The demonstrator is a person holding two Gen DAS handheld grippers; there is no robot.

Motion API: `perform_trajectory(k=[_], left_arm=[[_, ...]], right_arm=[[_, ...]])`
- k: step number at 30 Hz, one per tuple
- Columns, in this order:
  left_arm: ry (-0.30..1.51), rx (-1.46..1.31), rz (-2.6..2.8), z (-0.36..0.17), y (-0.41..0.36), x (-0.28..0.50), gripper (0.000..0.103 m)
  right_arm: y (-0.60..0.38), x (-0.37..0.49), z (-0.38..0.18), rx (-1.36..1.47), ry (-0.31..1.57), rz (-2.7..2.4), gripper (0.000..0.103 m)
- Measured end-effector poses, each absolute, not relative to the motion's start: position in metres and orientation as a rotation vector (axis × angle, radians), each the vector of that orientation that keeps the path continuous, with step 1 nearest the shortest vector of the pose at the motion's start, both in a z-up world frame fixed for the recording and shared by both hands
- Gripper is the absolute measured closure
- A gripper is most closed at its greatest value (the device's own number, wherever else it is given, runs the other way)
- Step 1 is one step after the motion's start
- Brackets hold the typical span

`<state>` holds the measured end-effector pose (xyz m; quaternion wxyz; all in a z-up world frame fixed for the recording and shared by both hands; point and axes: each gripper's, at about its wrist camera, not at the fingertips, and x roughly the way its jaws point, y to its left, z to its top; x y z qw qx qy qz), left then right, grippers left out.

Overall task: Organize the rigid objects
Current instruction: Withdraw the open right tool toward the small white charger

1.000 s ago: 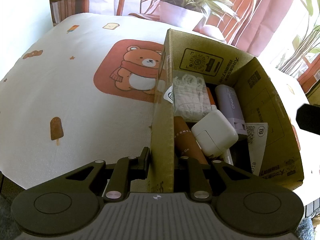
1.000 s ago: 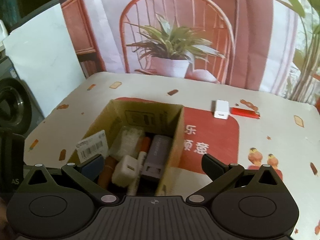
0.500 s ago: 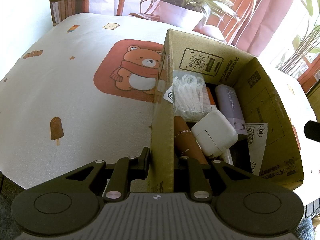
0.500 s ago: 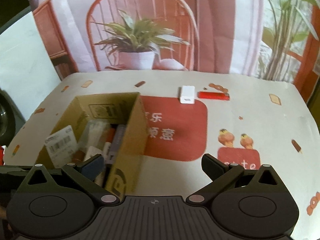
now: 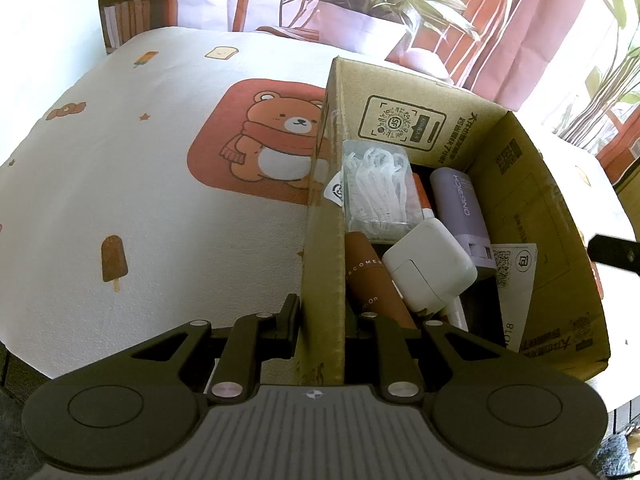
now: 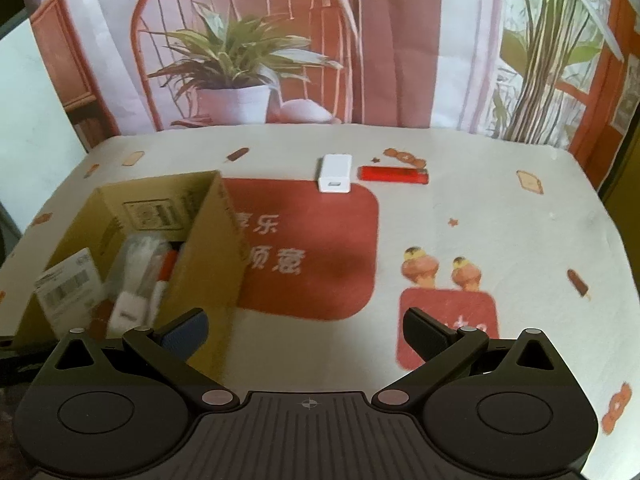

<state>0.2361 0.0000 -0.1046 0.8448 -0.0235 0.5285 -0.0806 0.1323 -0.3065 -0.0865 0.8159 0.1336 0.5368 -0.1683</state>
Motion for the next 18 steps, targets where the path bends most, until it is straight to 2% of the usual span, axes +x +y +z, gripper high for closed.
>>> perform_trajectory(k=[14, 18], left_arm=[[1.125, -0.048, -0.167, -0.105, 0.000, 0.236, 0.084], [1.127, -0.044, -0.163, -0.106, 0.000, 0.236, 0.084]], right_arm=[[-0.356, 0.175, -0.109, 0.182, 1.090, -0.364, 0.001], [-0.364, 0.196, -0.128, 0.146, 1.067, -0.309, 0.014]])
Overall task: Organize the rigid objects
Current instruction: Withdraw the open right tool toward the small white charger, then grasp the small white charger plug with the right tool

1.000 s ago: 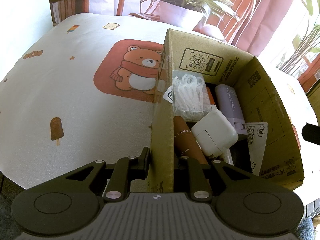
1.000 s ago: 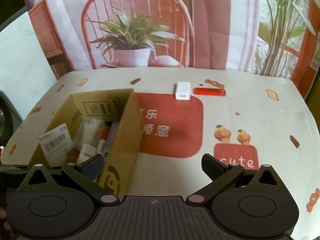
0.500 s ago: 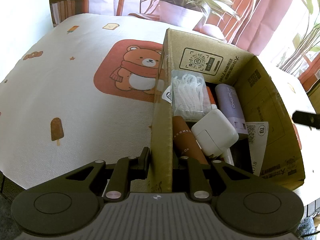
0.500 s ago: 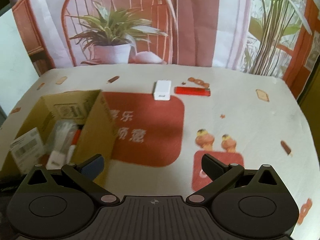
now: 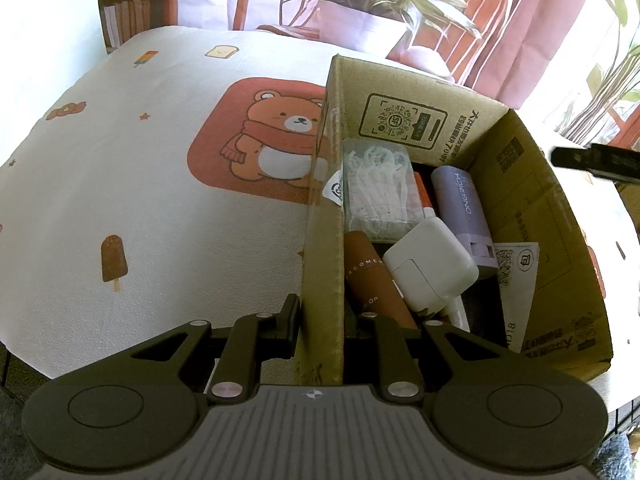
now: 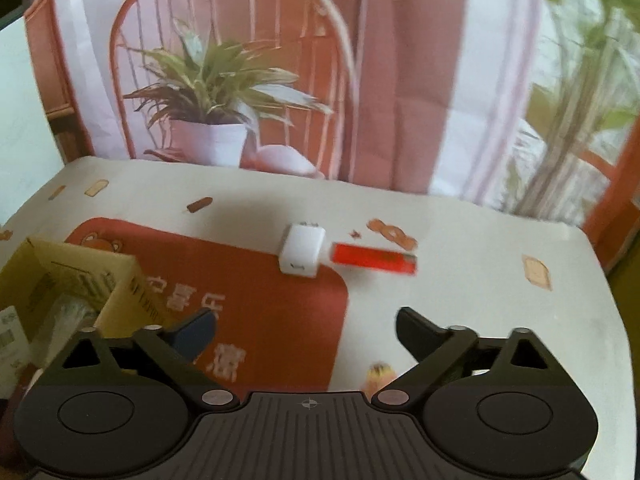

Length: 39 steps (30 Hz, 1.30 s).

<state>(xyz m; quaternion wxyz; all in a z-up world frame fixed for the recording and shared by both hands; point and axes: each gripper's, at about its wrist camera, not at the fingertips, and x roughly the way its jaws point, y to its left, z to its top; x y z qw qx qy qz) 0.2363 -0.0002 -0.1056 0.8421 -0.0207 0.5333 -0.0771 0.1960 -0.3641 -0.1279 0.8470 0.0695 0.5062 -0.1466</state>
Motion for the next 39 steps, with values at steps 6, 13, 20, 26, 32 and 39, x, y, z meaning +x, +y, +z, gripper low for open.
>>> perform_trajectory(k=[6, 13, 20, 26, 32, 39], left_arm=[[1.128, -0.035, -0.160, -0.105, -0.002, 0.236, 0.084], [1.129, -0.032, -0.160, -0.105, -0.004, 0.236, 0.084], [1.131, -0.023, -0.158, -0.105, -0.007, 0.236, 0.084], [1.131, -0.023, -0.157, -0.105, -0.007, 0.236, 0.084], [1.133, -0.023, -0.156, -0.105, -0.007, 0.236, 0.084], [1.135, -0.024, -0.155, -0.104, -0.007, 0.236, 0.084]], right_arm=[[-0.370, 0.231, -0.155, 0.061, 1.055, -0.236, 0.030], [-0.376, 0.261, -0.177, 0.097, 1.031, -0.216, 0.044], [-0.383, 0.274, -0.200, 0.140, 1.017, -0.293, 0.054], [-0.392, 0.279, -0.214, 0.186, 1.026, -0.355, 0.061], [-0.387, 0.283, -0.218, 0.155, 1.056, -0.372, 0.068], [-0.385, 0.280, -0.216, 0.161, 1.063, -0.367, 0.070]])
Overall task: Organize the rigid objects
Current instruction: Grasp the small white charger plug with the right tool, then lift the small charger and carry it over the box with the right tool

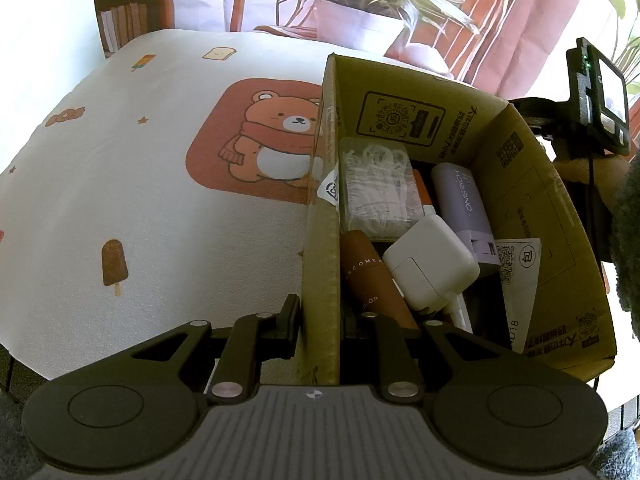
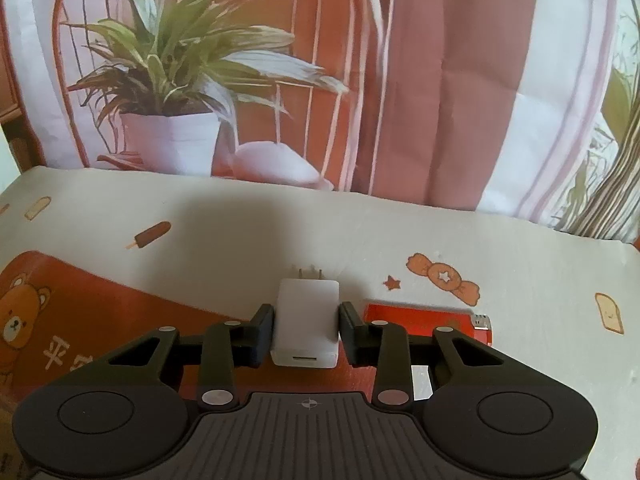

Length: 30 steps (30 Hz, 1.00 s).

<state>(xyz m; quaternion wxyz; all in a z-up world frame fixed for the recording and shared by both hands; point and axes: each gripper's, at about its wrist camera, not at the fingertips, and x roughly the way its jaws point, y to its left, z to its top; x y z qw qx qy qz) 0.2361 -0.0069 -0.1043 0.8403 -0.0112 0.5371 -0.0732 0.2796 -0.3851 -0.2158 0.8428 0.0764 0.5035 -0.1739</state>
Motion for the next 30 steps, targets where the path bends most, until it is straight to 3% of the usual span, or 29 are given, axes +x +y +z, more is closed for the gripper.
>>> perform_trajectory(k=[16, 30], left_arm=[[1.136, -0.034, -0.151, -0.103, -0.007, 0.235, 0.084], [1.142, -0.036, -0.147, -0.103, -0.006, 0.235, 0.084]], right_arm=[[-0.363, 0.205, -0.175, 0.381, 1.009, -0.325, 0.071], [-0.330, 0.139, -0.090, 0.487, 0.869, -0.221, 0.070]])
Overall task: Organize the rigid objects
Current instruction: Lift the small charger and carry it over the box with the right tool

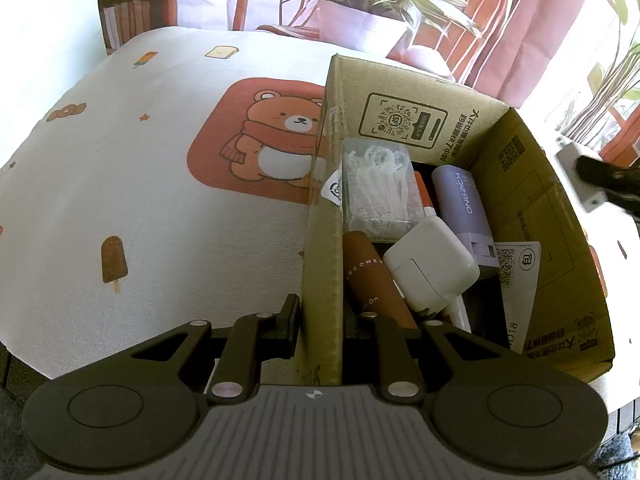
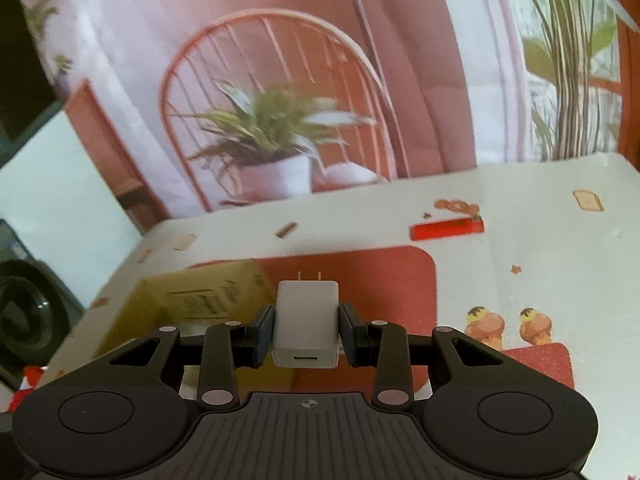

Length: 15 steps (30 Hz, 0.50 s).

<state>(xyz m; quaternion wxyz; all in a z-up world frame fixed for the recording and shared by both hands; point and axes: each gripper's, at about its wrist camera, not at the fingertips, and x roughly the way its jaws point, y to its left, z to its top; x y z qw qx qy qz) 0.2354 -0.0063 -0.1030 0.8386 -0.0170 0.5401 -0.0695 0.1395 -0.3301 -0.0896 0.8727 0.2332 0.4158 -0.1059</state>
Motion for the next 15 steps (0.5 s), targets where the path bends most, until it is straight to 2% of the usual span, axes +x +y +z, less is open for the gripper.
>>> perform_trajectory(k=[7, 15], left_arm=[[1.146, -0.029, -0.152, -0.102, -0.007, 0.235, 0.084], [1.151, -0.030, -0.160, -0.102, -0.006, 0.236, 0.083]], right_arm=[[-0.305, 0.131, -0.057, 0.485, 0.845, -0.121, 0.070], [-0.264, 0.141, -0.056, 0.416, 0.912, -0.005, 0.070]])
